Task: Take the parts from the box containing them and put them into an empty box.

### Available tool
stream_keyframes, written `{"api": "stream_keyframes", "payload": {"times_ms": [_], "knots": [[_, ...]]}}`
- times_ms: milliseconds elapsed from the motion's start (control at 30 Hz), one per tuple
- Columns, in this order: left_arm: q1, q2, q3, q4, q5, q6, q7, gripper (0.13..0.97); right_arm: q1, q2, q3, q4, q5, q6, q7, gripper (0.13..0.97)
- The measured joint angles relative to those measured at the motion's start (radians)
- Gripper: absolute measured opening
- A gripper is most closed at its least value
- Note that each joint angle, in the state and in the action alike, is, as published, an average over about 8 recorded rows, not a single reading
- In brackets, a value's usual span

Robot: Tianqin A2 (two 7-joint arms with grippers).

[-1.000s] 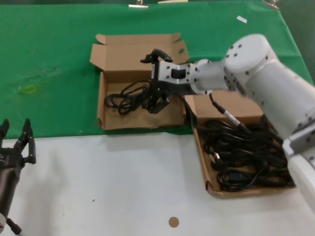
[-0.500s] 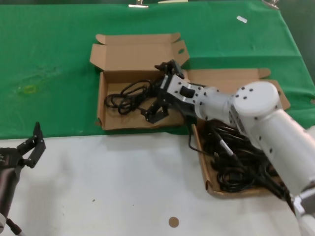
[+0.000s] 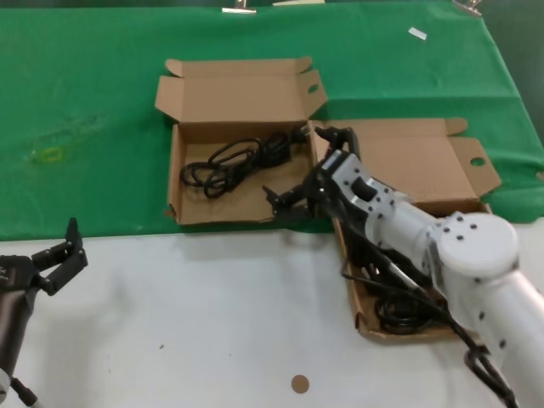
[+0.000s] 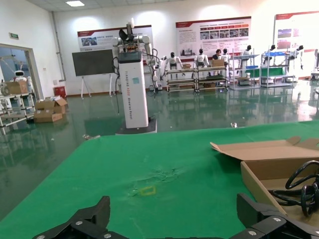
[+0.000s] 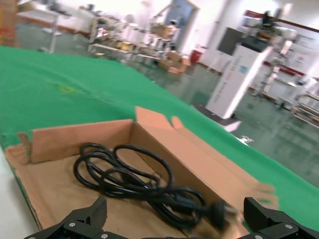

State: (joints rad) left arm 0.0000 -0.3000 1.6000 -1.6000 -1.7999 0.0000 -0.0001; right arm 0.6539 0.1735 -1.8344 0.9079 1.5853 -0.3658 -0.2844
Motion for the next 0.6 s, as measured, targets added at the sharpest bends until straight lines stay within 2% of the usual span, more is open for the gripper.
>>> {"api": "stream_keyframes", "payload": {"times_ms": [267,600], "knots": [[0.000,0.000,0.000,0.000,0.000,0.000,0.000,0.918,-0.160,0.031,0.057,0.169,0.052,0.089,0.069,0.966],[0.000,0.000,0.000,0.000,0.000,0.000,0.000,0.953,-0.358,0.069,0.128,0.379,0.118,0.201,0.155,0.966]]}}
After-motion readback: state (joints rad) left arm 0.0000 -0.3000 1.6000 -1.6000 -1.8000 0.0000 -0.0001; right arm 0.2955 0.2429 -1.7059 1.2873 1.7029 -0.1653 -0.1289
